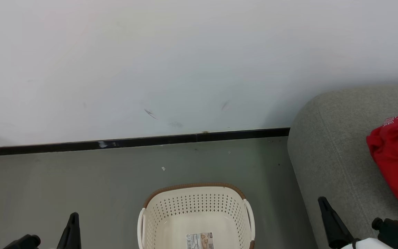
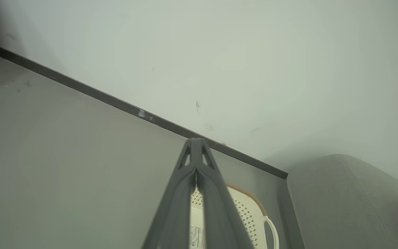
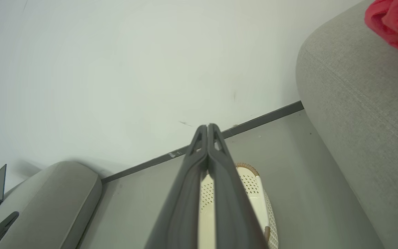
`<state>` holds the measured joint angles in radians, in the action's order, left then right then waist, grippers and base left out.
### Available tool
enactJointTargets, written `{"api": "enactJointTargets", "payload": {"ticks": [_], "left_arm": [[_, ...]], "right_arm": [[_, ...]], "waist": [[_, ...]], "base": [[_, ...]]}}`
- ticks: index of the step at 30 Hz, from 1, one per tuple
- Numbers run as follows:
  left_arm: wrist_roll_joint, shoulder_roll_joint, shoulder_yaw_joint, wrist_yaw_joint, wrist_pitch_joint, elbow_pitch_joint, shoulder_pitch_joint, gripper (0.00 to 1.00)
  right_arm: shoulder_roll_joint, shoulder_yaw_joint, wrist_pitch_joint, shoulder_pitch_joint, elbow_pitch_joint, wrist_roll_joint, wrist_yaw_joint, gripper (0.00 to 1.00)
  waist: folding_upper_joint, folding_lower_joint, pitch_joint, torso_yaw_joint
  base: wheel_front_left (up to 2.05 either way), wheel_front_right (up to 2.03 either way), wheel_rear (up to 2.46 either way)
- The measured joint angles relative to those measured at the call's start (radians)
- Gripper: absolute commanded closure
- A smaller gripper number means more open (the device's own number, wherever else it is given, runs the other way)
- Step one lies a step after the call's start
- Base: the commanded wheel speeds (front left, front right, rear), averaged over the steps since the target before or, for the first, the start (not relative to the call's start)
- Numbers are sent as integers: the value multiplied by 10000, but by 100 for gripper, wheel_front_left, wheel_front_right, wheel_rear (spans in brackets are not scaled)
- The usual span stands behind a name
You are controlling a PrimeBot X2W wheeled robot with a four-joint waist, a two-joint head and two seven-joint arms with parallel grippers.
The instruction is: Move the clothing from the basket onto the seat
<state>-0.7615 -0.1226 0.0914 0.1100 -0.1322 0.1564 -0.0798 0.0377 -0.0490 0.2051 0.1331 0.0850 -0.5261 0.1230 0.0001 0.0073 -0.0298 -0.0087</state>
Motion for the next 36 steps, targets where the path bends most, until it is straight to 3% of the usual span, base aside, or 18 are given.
{"api": "enactJointTargets", "payload": {"ticks": [12,27,36], "left_arm": [[-1409,167,-288,-309,370,98,133,100],[-3310,320,-667,-734,926,232,527,100],[-4249,426,-849,-963,1223,297,585,100]], "right_arm": [[222,81,-410,-261,290,-2059,0,100],[420,176,-899,-775,757,-4750,0,100],[566,244,-1093,-1015,907,-6090,0,100]], "waist": [[0,15,1,23],[0,-48,99,42],[0,-61,154,50]], "base": [[0,0,0],[0,0,0],[0,0,0]]}}
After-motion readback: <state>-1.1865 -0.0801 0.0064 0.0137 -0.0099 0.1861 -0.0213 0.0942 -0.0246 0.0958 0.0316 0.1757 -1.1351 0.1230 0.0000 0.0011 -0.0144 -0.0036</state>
